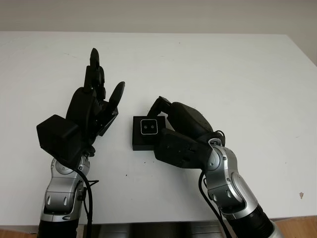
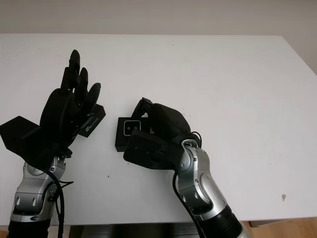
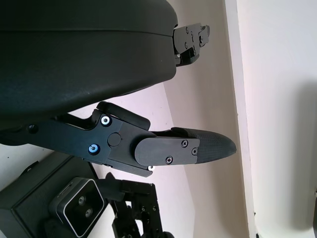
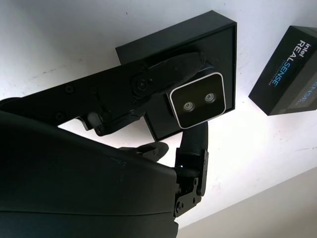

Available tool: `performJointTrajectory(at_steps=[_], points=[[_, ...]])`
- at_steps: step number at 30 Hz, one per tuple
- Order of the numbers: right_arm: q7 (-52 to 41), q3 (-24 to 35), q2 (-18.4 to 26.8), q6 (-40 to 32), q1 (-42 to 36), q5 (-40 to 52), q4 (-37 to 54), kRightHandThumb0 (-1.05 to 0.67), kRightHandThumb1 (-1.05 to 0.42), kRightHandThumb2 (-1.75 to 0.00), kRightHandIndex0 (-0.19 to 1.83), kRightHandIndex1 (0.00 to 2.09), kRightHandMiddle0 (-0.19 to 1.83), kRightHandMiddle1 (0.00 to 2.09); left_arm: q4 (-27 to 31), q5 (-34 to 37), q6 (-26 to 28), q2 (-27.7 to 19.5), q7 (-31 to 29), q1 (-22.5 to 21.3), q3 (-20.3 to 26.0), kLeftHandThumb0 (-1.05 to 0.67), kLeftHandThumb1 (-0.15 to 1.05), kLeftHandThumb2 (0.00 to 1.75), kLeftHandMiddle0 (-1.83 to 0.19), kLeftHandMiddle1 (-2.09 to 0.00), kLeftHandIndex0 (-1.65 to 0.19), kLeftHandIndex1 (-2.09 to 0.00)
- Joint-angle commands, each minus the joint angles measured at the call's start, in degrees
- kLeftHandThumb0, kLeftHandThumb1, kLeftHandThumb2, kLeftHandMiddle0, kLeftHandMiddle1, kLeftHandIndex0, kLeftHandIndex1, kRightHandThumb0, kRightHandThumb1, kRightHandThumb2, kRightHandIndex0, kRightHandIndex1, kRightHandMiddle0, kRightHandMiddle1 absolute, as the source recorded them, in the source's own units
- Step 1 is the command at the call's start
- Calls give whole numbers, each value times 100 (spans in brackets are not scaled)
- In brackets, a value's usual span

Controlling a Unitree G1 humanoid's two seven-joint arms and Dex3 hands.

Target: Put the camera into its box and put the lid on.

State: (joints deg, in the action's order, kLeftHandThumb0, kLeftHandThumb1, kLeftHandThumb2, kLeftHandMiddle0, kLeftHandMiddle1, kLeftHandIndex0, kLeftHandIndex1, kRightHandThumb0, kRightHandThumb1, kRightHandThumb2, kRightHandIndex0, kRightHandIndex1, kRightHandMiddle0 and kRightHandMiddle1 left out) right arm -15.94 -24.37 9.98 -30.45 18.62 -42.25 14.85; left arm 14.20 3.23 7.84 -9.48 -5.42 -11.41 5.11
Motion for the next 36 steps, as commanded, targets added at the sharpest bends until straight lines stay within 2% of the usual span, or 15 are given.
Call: performJointTrajectory(at_steps=[1,10,17,18,20,22,25,36], points=[[6,-87,-61,8,-112,-29,90,-39,-105,-13,42,6,26,192,25,26,-44,-14,-26,-63,11,-69,105,37,19,0,19,0],[28,-181,-109,-156,-246,-216,147,-39,-105,-17,38,4,20,194,18,50,-31,-26,-38,-60,40,-70,105,35,19,0,19,0],[-108,-376,194,62,-257,-560,161,-40,-105,-11,34,3,14,183,49,19,-43,-56,-49,-56,45,-69,105,36,19,0,19,0],[-224,-422,268,79,-233,-637,173,-45,-105,-10,26,2,1,172,51,25,-47,-47,-40,-58,48,-68,105,36,19,0,19,0],[-379,-497,395,170,-203,-792,193,-51,-104,-7,18,1,-9,152,43,22,-82,-42,-37,-59,45,-68,105,36,19,-1,19,-1],[-422,-512,426,249,-218,-893,223,-54,-104,-6,10,1,-11,124,58,0,-75,-44,-25,-55,36,-69,105,36,19,-2,19,-1],[-405,-481,408,344,-259,-951,240,-55,-102,-5,4,3,-8,98,52,7,-89,-33,-21,-57,39,-69,105,35,19,-2,19,-1],[-464,-402,385,520,-278,-998,225,-54,-102,-5,2,4,-2,78,59,-13,-87,-30,-9,-47,23,-69,105,35,19,-2,19,-2]])
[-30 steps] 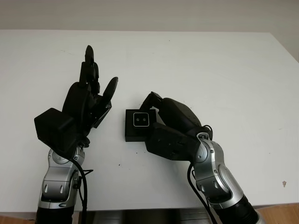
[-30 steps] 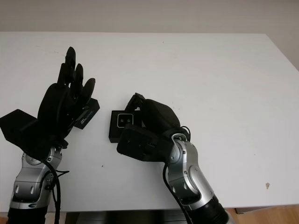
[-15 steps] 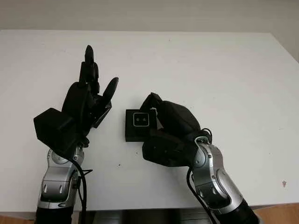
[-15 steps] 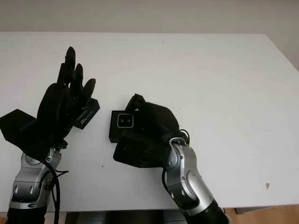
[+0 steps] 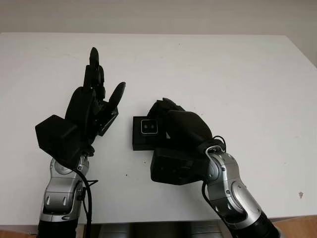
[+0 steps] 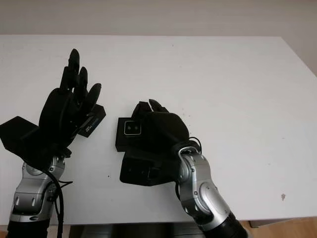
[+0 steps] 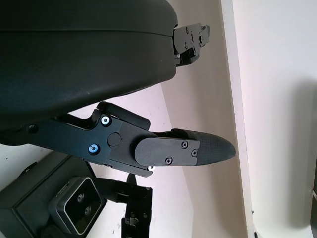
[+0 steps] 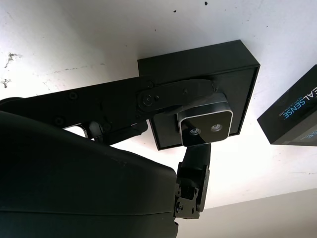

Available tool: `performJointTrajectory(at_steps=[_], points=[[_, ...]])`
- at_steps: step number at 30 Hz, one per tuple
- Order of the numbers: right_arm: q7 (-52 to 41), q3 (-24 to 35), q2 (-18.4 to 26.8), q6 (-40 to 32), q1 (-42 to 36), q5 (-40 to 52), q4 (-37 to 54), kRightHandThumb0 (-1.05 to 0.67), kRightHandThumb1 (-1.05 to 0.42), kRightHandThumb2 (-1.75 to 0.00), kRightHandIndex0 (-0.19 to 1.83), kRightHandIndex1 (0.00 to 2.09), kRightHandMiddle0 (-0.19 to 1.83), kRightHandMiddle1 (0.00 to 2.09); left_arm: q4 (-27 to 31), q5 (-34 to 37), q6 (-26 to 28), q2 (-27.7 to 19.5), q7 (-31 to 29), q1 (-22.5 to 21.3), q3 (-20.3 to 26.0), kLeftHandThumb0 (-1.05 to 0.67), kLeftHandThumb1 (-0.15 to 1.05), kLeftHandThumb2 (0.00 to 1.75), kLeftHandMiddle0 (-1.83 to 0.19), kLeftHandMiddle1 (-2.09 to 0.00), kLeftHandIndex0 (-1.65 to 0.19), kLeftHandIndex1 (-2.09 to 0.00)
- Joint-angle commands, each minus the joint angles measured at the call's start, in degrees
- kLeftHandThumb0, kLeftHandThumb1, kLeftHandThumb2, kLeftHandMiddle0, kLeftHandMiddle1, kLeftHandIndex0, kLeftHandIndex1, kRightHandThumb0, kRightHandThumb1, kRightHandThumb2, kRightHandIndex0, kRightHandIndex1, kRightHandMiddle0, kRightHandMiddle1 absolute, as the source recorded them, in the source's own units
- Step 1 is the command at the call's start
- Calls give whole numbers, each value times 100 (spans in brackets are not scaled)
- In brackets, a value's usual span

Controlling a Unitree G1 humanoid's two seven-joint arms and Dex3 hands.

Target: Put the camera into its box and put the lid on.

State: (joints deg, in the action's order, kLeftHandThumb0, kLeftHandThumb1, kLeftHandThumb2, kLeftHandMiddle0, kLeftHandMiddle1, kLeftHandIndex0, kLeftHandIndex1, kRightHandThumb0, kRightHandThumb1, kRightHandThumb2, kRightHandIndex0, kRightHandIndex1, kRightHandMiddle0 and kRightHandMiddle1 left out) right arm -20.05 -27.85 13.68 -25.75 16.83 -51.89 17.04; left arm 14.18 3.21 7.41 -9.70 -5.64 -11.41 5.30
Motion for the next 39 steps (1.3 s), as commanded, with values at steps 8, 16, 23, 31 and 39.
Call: performJointTrajectory(at_steps=[8,16,23,31,39], points=[[97,25,-34,220,-143,0,-6,-55,-101,-5,4,6,1,73,11,-2,-117,-15,-18,-34,13,-69,105,34,19,-2,19,-2],[364,238,-101,381,-23,86,-79,-53,-99,-5,7,7,4,73,33,-8,-78,-21,-17,-24,7,-68,105,33,19,-3,19,-2],[401,511,14,490,371,115,-222,-55,-96,-4,12,9,7,74,11,17,-106,-14,-19,-41,15,-68,105,33,19,-3,19,-2],[192,831,136,513,794,242,-311,-54,-93,-4,16,10,11,68,33,22,-92,-32,-34,-36,30,-68,105,34,19,-3,19,-3],[312,1031,170,744,820,546,-302,-55,-90,-4,19,10,13,67,53,-17,-94,-66,-36,-20,38,-68,105,34,19,-3,19,-3]])
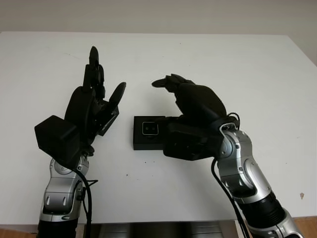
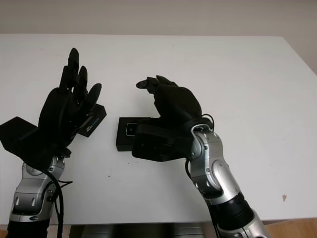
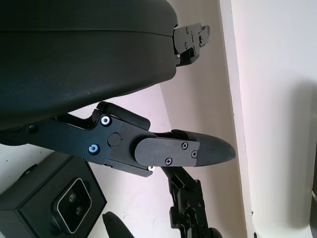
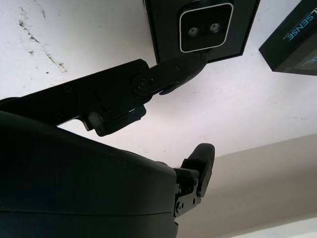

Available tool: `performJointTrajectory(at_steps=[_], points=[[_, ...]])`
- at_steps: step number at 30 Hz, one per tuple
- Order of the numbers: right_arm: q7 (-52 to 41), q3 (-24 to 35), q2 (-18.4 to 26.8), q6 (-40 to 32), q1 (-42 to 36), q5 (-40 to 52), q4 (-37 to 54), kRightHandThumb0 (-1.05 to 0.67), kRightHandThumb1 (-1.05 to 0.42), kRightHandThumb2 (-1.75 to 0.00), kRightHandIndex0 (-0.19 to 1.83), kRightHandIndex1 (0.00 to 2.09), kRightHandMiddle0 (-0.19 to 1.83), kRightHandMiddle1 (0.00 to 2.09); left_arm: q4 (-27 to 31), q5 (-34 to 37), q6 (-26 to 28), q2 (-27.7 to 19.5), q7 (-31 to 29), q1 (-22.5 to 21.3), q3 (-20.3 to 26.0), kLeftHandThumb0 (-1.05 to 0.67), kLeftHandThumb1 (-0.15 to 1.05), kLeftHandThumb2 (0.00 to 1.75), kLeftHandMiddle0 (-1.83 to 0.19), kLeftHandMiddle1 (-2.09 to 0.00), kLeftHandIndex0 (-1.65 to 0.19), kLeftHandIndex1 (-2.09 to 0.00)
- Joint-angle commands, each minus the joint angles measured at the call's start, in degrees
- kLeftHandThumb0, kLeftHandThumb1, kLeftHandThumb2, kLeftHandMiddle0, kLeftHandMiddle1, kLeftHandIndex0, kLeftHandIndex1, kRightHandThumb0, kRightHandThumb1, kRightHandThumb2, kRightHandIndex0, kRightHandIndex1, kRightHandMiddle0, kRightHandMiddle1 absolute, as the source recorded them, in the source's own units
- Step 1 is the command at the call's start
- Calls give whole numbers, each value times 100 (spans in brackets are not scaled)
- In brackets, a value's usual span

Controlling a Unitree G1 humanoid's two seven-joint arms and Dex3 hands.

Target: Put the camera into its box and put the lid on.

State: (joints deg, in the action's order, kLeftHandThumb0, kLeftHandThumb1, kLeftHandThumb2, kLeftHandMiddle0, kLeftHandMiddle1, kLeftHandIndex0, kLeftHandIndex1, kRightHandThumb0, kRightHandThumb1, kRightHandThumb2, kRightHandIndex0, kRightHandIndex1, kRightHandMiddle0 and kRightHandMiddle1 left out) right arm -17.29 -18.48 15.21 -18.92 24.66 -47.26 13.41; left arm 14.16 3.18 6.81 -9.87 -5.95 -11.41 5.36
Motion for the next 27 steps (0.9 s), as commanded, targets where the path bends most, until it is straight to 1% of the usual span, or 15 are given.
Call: performJointTrajectory(at_steps=[1,6,11,13,16,17,18,19,21,22,23,24,25,26,27], points=[[65,166,-18,84,12,207,94,-57,-92,-6,18,9,11,66,63,-23,-37,-55,3,-18,39,-68,105,34,19,-3,19,-3],[539,695,-336,374,-182,1212,-31,-58,-103,-8,24,11,16,65,168,31,-7,-152,-33,-8,150,-68,105,32,19,-3,19,-2],[398,1167,-276,440,-112,2203,-283,-66,-105,-27,25,10,11,63,253,248,55,-445,-244,-101,439,-68,105,30,19,0,19,0],[311,1324,-179,515,-30,2518,-417,-70,-105,-34,25,10,8,61,306,285,92,-635,-288,-153,613,-66,105,26,13,-4,13,-3],[240,1450,-79,629,62,2830,-563,-69,-105,-38,28,10,9,59,337,35,-3,-928,-243,-176,746,-62,105,25,-10,-14,-6,-13],[153,1570,-83,550,116,3062,-594,-69,-105,-39,28,10,9,59,283,1,-94,-1081,-286,-222,845,-58,105,24,-21,-18,-14,-18],[68,1671,-52,542,167,3260,-649,-67,-105,-39,34,14,9,60,199,-62,-210,-1270,-351,-268,929,-50,105,19,-44,-29,-34,-29],[11,1751,-6,574,214,3409,-720,-66,-105,-40,35,15,8,60,111,-98,-294,-1481,-469,-313,997,-48,105,17,-51,-40,-40,-37],[-11,1813,75,696,275,3562,-846,-66,-105,-41,34,14,8,63,37,-161,-277,-1798,-660,-354,1063,-47,105,14,-46,-69,-39,-58],[-21,1851,107,712,319,3644,-913,-66,-105,-42,33,14,6,70,27,-203,-191,-2012,-798,-371,1081,-49,104,11,-39,-76,-34,-63],[-50,1898,131,663,374,3744,-963,-67,-105,-42,32,14,3,76,-18,-283,-167,-2282,-981,-387,1084,-50,103,9,-35,-77,-31,-65],[-116,1949,171,607,439,3868,-1018,-68,-105,-42,30,13,-1,83,-83,-387,-167,-2622,-1236,-420,1062,-51,101,7,-33,-68,-29,-58],[-192,2005,217,528,496,3992,-1051,-67,-105,-44,27,11,-7,90,-197,-537,-284,-2999,-1519,-478,1005,-50,96,6,-30,-47,-27,-43],[-239,2117,238,423,561,4160,-1090,-67,-105,-44,25,10,-10,93,-387,-727,-523,-3479,-1909,-617,889,-50,92,5,-29,-32,-25,-33],[-271,2218,261,330,616,4311,-1117,-67,-105,-42,22,9,-12,94,-565,-876,-749,-3895,-2277,-760,774,-52,88,4,-21,-17,-18,-20]])
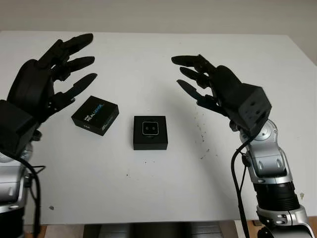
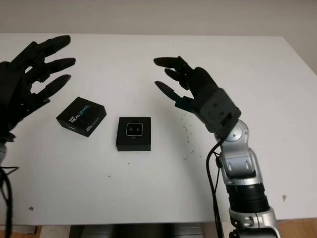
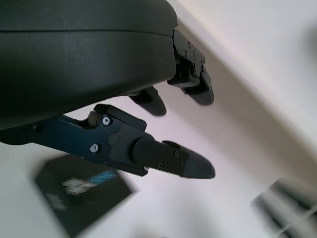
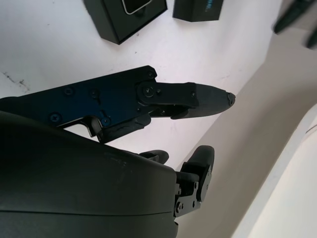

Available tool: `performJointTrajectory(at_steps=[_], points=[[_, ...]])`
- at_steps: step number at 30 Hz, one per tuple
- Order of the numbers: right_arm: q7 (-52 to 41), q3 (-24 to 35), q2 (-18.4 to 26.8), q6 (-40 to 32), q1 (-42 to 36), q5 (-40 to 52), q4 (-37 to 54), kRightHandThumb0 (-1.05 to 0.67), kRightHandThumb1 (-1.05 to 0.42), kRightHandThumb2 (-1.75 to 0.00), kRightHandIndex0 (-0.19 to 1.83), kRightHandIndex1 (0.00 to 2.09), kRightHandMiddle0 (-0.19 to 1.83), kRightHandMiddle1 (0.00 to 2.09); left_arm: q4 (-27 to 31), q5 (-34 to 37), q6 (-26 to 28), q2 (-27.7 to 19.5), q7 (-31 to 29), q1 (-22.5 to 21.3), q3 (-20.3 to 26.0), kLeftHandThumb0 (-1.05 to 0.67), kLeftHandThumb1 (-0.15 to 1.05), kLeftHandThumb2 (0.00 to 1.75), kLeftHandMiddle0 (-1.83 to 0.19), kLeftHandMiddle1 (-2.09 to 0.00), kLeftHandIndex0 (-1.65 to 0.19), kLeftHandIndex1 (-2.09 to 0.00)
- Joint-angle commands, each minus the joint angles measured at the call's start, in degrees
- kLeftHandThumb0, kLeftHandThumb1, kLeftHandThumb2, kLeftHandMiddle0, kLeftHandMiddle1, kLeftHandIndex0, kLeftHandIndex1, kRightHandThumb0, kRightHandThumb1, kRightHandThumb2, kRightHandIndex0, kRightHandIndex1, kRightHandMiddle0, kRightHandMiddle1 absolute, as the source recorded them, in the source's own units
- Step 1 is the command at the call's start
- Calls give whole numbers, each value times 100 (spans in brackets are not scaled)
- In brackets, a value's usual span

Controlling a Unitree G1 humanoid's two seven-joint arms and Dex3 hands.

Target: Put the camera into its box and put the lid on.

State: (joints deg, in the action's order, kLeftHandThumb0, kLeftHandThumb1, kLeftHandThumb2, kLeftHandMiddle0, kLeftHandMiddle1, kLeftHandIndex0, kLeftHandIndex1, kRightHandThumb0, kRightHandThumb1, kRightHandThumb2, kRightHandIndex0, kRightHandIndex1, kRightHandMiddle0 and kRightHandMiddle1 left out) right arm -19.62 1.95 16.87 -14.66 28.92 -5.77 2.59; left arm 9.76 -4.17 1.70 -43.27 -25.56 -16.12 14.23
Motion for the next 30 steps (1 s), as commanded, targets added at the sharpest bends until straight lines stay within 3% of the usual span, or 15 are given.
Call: performJointTrajectory(at_steps=[1,3,5,11,20,30], points=[[-47,234,112,-163,223,265,-43,-67,-105,-41,21,8,-14,93,-258,-226,-410,-809,-558,-389,-183,-52,86,4,-16,-11,-13,-15],[-199,382,192,-331,322,573,-85,-65,-105,-42,17,6,-17,88,-463,-411,-565,-1234,-1001,-627,-389,-54,84,4,-10,-5,-8,-10],[-329,537,277,-497,443,873,-164,-63,-105,-49,10,2,-19,66,-642,-719,-637,-1535,-1333,-919,-711,-56,80,4,-1,-3,-2,-6],[-433,738,439,-572,684,1314,-453,-68,-105,-52,2,0,-18,50,-1317,-1638,-1119,-1652,-1505,-1531,-1526,-65,78,5,7,-3,10,-2],[-431,814,861,-404,1059,1372,-892,-67,-105,-56,2,2,-19,47,-2632,-2692,-2221,-1289,-468,-2030,-2212,-70,81,6,13,-4,18,-2],[-330,821,1005,-425,1116,1344,-929,-67,-105,-58,0,2,-19,41,-3628,-3497,-2507,-933,-138,-2774,-2843,-67,80,5,11,-6,17,-4]])
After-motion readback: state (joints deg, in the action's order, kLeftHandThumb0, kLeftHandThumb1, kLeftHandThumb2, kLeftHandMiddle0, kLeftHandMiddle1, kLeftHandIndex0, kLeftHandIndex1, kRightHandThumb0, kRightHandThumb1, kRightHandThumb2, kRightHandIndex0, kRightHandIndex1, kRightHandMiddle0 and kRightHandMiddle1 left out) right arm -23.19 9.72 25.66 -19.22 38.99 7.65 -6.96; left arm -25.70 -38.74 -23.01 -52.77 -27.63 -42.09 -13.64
